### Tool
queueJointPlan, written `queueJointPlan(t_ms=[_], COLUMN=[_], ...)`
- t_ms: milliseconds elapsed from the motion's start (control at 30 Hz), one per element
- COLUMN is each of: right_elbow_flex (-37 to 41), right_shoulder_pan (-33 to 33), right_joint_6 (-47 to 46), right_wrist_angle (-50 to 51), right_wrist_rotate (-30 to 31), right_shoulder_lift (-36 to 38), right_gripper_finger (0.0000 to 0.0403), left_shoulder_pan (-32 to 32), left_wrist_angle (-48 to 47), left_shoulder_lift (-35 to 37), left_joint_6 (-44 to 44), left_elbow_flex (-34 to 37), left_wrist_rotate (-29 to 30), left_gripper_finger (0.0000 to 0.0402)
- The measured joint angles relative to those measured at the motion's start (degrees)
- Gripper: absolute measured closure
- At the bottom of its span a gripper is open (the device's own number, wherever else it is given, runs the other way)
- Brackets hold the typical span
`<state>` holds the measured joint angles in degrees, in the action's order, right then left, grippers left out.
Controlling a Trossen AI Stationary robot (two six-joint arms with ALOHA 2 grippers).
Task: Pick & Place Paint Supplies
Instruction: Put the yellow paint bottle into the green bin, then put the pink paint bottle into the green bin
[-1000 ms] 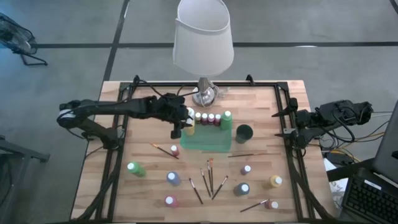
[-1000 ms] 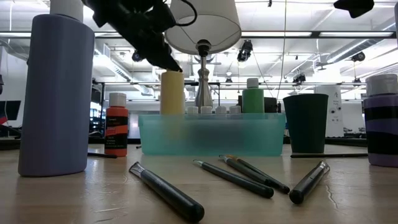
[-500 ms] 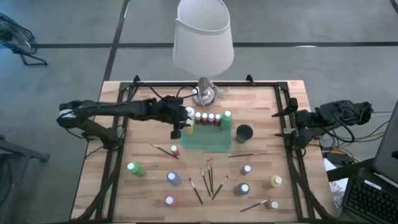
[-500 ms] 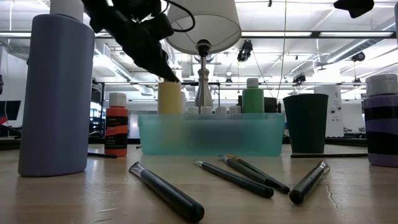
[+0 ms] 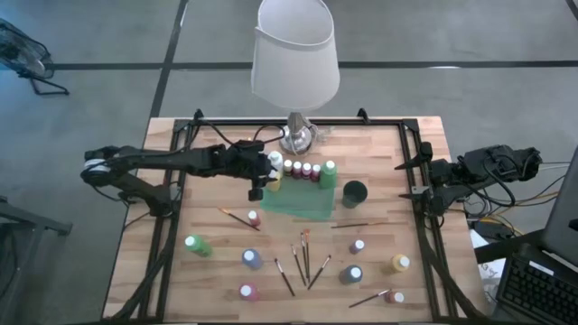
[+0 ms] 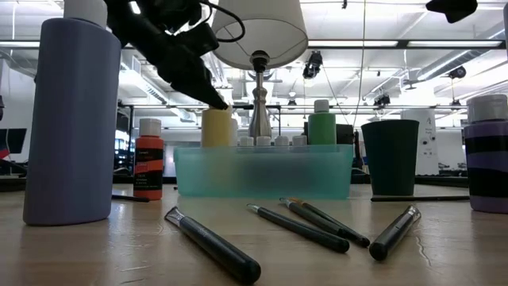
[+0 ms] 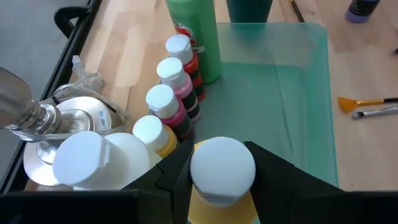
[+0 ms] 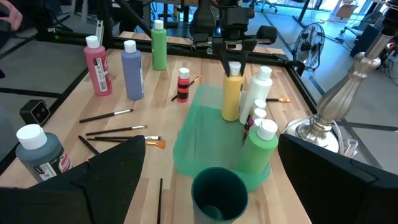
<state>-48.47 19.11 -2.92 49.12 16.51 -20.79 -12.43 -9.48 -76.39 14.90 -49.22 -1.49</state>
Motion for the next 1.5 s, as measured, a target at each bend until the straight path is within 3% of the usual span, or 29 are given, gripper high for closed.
queueJointPlan(t_ms=[500,933,1067,1233,1500], right_elbow_flex=[0.0,0.0,0.0,0.0,0.0], right_shoulder_pan=[0.0,0.0,0.0,0.0,0.0], right_joint_6=[0.1,0.1,0.0,0.0,0.1], right_wrist_angle=[0.0,0.0,0.0,0.0,0.0], right_wrist_rotate=[0.0,0.0,0.0,0.0,0.0], right_shoulder_lift=[0.0,0.0,0.0,0.0,0.0], right_gripper_finger=[0.0039,0.0039,0.0039,0.0039,0.0039], left_shoulder_pan=[-0.2,-0.3,-0.2,-0.3,-3.3], left_wrist_angle=[-0.9,-6.3,-7.6,-11.3,-12.7], left_shoulder_lift=[4.4,12.7,15.8,19.3,20.9], left_joint_6=[2.3,3.7,3.6,-1.1,-19.2], left_elbow_flex=[-1.0,-11.4,-12.0,-11.3,-3.4], left_wrist_rotate=[3.1,7.0,12.1,22.8,36.1], left_gripper_finger=[0.0211,0.0202,0.0202,0.0202,0.0202])
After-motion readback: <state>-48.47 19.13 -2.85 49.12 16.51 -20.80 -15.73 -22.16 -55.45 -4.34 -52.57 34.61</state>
